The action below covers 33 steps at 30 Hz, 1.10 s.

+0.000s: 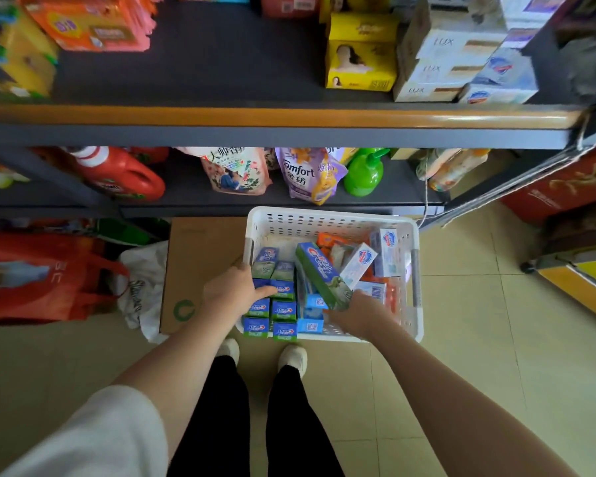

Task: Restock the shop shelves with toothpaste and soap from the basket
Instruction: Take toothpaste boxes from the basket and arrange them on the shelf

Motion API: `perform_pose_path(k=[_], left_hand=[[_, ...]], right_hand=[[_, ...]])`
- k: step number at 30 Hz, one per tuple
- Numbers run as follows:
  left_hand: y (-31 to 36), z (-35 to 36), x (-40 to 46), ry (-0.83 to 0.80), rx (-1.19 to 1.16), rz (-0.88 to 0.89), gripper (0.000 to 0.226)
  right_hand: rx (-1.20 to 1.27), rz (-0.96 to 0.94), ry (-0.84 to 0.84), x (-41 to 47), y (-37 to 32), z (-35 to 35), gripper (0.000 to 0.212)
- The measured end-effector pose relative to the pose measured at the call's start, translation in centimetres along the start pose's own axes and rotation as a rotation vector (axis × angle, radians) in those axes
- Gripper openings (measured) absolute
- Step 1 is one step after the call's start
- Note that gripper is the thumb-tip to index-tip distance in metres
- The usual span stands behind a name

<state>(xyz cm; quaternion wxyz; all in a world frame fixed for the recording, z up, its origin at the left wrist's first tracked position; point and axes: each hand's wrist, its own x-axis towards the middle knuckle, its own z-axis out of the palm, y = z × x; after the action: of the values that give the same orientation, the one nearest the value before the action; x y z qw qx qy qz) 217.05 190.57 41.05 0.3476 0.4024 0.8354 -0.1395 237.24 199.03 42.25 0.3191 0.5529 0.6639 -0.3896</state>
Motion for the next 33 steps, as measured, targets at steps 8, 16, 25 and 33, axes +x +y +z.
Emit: perform_pose_path(k=[8, 16, 25, 33], left_hand=[[-2.0, 1.5, 0.7, 0.034, -0.345, 0.028, 0.042], [2.1, 0.9, 0.6, 0.212, -0.132, -0.063, 0.048], [2.9, 0.0, 2.2, 0.024, -0.075, -0.176, 0.071], [-1.1, -3.2, -3.4, 0.226, -0.126, 0.098, 0.043]], right_hand=[[0.207, -0.052, 0.111, -0.5, 0.3, 0.3, 0.040], [0.153, -0.069, 0.167, -0.7, 0.0, -0.1, 0.038], [0.162, -0.091, 0.187, -1.2, -0.6, -0.7, 0.043], [0.161, -0.188, 0.315, -4.2, -2.7, -2.3, 0.042]])
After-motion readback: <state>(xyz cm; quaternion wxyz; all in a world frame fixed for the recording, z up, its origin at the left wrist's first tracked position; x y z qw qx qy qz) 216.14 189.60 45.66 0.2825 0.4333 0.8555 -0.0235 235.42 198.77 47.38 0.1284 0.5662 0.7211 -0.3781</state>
